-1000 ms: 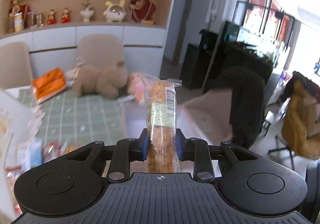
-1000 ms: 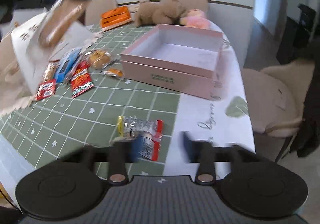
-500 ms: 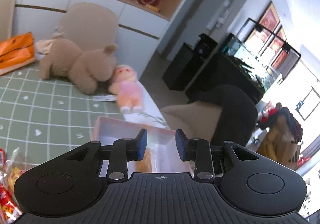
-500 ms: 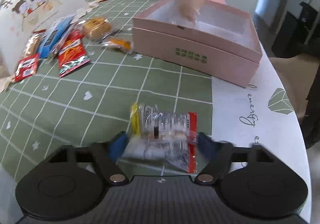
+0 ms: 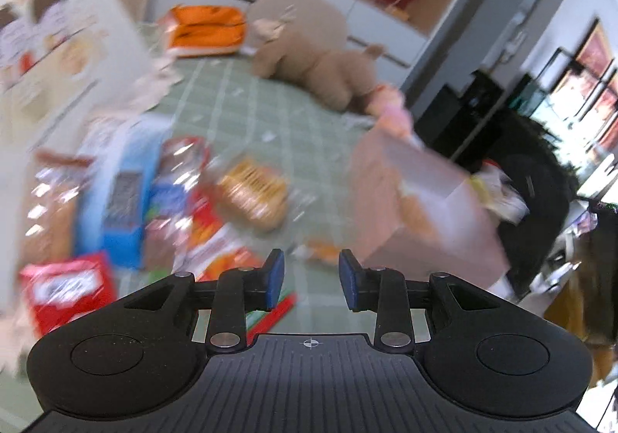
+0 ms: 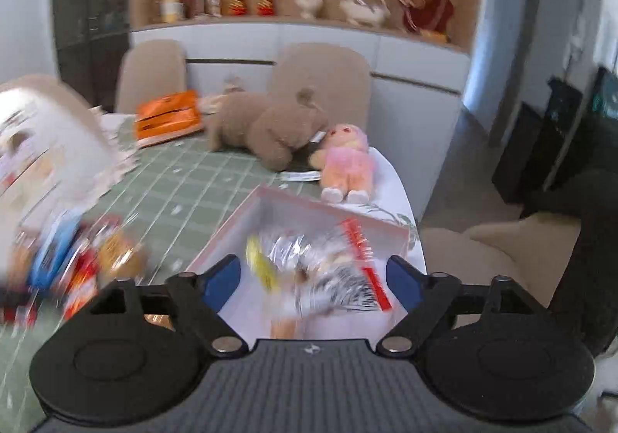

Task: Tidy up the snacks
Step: 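Grasp the long bread loaf with the left tool while the right tool grasps a candy packet, then drop the candy packet into the pink box while the left tool drops the bread loaf there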

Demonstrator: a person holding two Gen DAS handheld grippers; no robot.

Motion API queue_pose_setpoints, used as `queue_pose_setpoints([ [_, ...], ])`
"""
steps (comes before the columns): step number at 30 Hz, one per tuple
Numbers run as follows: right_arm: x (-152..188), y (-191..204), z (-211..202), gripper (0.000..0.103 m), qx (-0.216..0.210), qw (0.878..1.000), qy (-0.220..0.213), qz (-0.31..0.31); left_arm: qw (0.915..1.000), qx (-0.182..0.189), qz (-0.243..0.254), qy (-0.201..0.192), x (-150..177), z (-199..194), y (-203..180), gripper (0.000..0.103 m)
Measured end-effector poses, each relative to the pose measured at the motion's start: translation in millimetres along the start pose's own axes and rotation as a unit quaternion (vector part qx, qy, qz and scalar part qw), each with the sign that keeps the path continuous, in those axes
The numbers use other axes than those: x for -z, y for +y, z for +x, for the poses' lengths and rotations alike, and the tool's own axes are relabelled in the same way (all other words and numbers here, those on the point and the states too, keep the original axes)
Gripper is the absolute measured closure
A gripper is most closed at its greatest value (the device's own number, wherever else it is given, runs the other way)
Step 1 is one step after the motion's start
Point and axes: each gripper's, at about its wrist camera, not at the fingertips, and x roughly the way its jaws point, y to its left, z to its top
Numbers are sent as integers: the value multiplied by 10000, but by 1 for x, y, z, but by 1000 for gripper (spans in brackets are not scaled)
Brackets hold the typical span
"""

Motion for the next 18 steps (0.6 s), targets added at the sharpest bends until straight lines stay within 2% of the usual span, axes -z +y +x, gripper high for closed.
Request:
queue_pose_setpoints([
  [3,-17,11,25,20,-180,9993,182,282,9997,-192,142,-90,14,-18,10,68],
  [6,-20,47,34,20,-838,9959,208,277,9994,-125,281,-142,18,-33,19,68],
  [8,-25,83,50,20,-1338,9899,412,214,9994,-83,247,-227,22,-39,28,68],
  [9,-29,98,61,20,-1459,9879,497,154,9994,-117,203,-270,26,-44,31,68],
  [13,-39,166,120,20,-1725,9813,854,3,9993,-243,-89,-274,36,-54,46,68],
  [15,-38,193,146,21,-1690,9803,1015,-80,9991,-301,-158,-249,40,-57,53,68],
  [17,-27,213,160,39,-1549,9800,1203,-345,9989,-356,-185,-232,44,-61,59,68],
  [18,-24,219,164,52,-1543,9778,1335,-469,9988,-381,-202,-229,46,-62,62,68],
])
